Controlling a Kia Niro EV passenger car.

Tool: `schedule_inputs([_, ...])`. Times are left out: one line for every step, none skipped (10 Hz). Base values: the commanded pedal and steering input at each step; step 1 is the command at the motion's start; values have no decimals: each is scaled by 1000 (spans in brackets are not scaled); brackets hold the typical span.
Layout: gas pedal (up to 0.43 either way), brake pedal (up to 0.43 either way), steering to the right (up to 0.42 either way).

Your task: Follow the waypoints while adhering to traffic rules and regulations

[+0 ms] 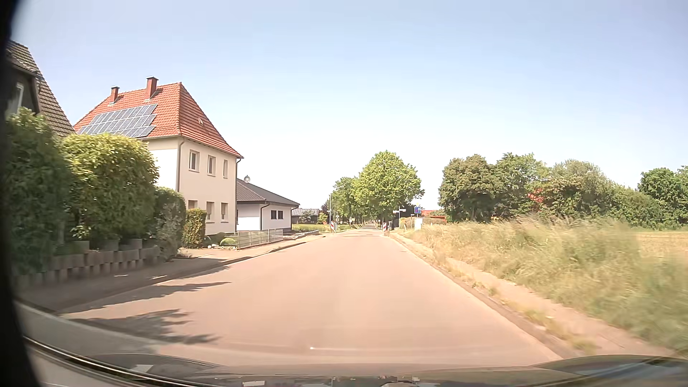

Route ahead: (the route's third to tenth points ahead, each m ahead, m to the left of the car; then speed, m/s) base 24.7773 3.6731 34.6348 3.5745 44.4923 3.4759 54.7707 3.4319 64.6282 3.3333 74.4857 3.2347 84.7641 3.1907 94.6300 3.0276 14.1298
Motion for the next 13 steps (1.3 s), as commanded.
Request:
schedule_inputs([150, 0, 3])
schedule_inputs([150, 0, 3])
schedule_inputs([157, 0, 2])
schedule_inputs([157, 0, 2])
schedule_inputs([157, 0, 0])
schedule_inputs([157, 0, -3])
schedule_inputs([157, 0, -6])
schedule_inputs([157, 0, -9])
schedule_inputs([157, 0, -11])
schedule_inputs([157, 0, -11])
schedule_inputs([157, 0, -11])
schedule_inputs([157, 0, -11])
schedule_inputs([157, 0, -11])
